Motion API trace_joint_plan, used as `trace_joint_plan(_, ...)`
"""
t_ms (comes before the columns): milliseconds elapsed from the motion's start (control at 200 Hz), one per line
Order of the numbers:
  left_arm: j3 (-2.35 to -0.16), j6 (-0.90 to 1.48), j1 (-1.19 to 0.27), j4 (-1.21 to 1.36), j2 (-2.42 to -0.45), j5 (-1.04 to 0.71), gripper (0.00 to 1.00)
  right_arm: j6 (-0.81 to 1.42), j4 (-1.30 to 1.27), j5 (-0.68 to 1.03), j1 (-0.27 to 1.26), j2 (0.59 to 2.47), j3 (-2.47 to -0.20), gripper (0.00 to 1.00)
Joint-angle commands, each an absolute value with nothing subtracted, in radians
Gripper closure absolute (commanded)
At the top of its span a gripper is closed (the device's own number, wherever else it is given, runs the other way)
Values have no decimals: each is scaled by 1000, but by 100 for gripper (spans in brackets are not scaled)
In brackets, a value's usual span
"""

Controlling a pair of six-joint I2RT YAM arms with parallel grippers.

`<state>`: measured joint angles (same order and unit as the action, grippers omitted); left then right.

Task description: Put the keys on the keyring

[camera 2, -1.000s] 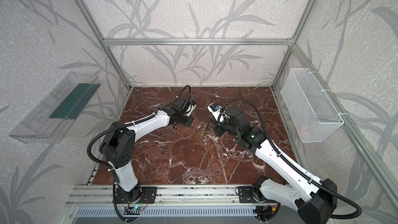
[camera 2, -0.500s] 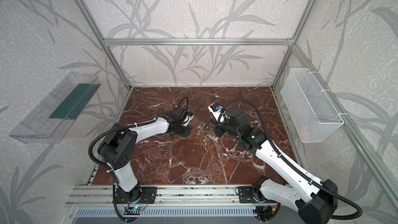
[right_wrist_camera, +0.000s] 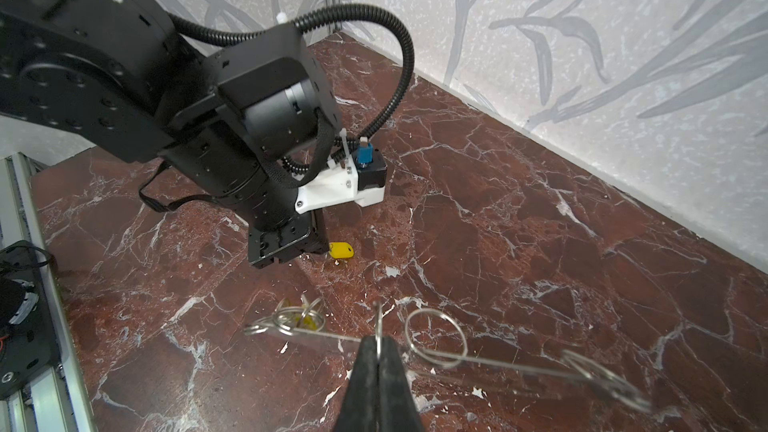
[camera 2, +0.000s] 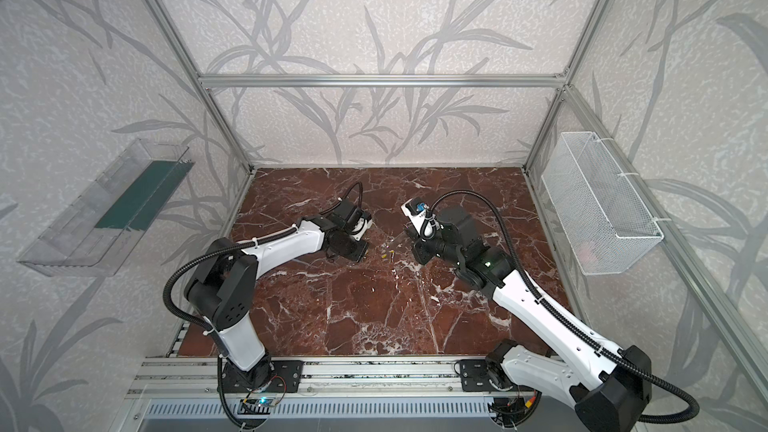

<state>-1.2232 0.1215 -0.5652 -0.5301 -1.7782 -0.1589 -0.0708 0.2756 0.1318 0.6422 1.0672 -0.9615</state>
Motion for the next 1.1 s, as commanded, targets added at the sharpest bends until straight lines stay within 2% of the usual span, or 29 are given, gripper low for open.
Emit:
trace_joint_plan(0,-1273,100,-558,-572,-1777,-165,100,-61,255,132,641,1046,-956,100)
trace_joint_plan(755,-1141,109,-558,-534,-1748,-223,100,-56,239,134,640,1060,-951,100)
trace_joint_plan(1095,-1112,112,-559,-593,-1738,-252,100,-52,233,135,640,1065,-950,100)
